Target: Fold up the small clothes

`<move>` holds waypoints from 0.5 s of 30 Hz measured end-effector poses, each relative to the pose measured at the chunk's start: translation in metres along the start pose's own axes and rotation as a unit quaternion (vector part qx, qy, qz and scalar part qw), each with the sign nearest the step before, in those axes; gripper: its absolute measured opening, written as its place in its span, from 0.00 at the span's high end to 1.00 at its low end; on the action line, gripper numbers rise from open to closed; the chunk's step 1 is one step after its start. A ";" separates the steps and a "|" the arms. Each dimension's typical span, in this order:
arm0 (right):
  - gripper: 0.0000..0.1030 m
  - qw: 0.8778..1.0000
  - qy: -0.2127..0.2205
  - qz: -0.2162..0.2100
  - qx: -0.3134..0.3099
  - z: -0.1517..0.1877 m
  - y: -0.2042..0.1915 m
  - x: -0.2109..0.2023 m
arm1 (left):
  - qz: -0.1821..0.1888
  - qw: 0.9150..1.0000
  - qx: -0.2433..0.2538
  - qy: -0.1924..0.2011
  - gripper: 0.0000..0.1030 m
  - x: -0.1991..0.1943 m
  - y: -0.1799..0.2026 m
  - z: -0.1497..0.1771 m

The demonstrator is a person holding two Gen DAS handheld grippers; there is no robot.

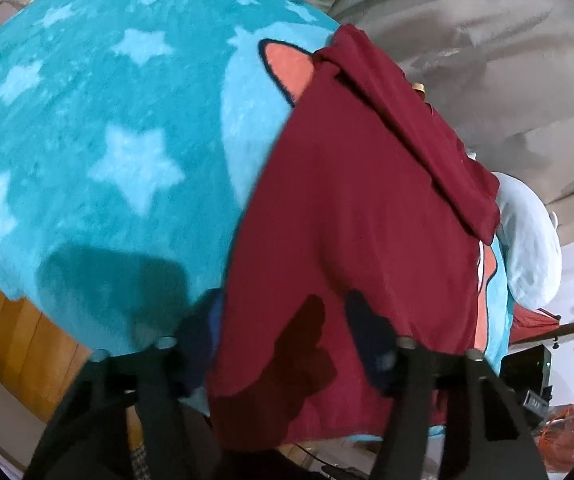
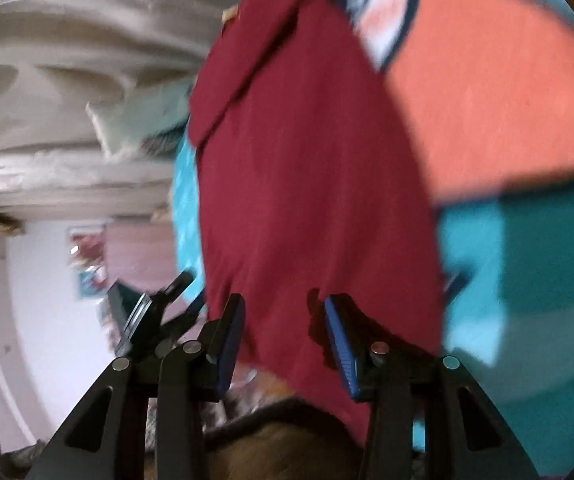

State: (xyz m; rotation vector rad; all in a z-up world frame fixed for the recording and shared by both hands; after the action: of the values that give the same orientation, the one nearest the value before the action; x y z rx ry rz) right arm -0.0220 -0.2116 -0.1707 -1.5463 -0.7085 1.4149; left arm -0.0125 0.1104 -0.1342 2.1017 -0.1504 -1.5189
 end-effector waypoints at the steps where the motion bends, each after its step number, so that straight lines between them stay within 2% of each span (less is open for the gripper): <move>1: 0.55 1.000 -0.001 -0.004 -0.004 0.003 -0.002 0.005 | 0.000 1.000 -0.003 0.000 0.50 -0.002 -0.001 0.003; 5: 0.55 1.000 0.008 0.000 -0.007 0.005 -0.005 0.008 | 0.007 1.000 -0.011 0.003 0.50 -0.003 -0.002 0.011; 7: 0.56 1.000 0.012 0.002 -0.004 -0.005 -0.008 0.005 | 0.006 1.000 -0.008 0.008 0.49 0.000 0.000 0.014; 8: 0.57 1.000 0.015 0.005 -0.001 -0.006 -0.008 0.006 | 0.006 1.000 -0.006 0.010 0.46 0.000 0.002 0.015; 10: 0.64 1.000 0.021 0.006 0.007 -0.008 -0.004 0.004 | 0.013 1.000 -0.006 0.008 0.42 0.002 0.006 0.015; 12: 0.83 1.000 0.023 0.009 0.017 -0.010 0.001 0.004 | 0.020 1.000 -0.010 0.001 0.42 0.003 0.007 0.017; 15: 0.87 1.000 0.020 0.011 0.016 -0.016 0.002 -0.001 | 0.019 1.000 -0.013 -0.003 0.43 0.000 0.007 0.016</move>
State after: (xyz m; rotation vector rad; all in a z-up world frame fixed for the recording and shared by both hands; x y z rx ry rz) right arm -0.0069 -0.2172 -0.1730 -1.5577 -0.6444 1.4022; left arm -0.0257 0.0987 -0.1346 2.0622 -0.1708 -1.4960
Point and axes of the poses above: each gripper's, at about its wrist camera, not at the fingertips, and x roughly the way its jaws point, y to its right, z to its underside, the point moved 5 cm from there along x, roughly the way its jaws point, and after that the axes turned 2 degrees about -y, right-handed, at the moved point
